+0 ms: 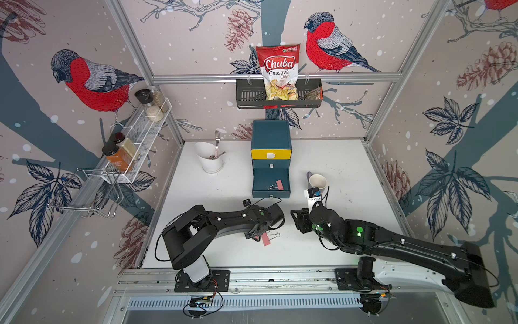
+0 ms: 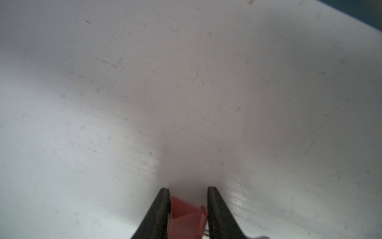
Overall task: Put the binder clips in the drawer according to color
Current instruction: Pick up the binder clip at the center of the board.
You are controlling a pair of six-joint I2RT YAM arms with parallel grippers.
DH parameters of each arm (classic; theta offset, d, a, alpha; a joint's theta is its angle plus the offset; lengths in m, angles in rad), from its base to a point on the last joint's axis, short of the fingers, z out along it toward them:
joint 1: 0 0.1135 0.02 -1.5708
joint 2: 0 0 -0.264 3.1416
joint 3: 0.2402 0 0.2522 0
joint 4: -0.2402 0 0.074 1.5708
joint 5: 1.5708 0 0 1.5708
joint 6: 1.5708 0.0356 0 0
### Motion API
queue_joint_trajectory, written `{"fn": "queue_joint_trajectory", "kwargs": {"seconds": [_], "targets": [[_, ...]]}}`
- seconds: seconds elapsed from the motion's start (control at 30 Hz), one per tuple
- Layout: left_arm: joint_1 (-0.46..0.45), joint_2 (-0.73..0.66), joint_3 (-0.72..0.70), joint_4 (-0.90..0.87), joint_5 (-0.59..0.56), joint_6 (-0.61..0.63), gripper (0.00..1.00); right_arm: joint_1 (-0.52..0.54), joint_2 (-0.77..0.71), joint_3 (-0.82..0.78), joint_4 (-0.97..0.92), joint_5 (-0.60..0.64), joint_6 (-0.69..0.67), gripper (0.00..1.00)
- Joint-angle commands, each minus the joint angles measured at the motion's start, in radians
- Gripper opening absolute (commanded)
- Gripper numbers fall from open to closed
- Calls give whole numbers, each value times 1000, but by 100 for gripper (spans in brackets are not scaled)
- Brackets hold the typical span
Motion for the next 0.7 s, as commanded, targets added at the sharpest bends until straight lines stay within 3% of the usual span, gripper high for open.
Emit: {"fn": "queue_joint_trajectory", "kwargs": {"seconds": [0.0, 0.43, 0.67], "targets": [[-10, 16, -11, -90, 97, 20, 33, 1, -2, -3, 39, 7, 18, 56], [-22, -18, -29, -35, 100, -15, 28, 1, -1, -31, 39, 1, 27, 56], [3, -81, 30, -51, 73, 5, 28, 1, 2, -63, 40, -15, 42, 56]]}}
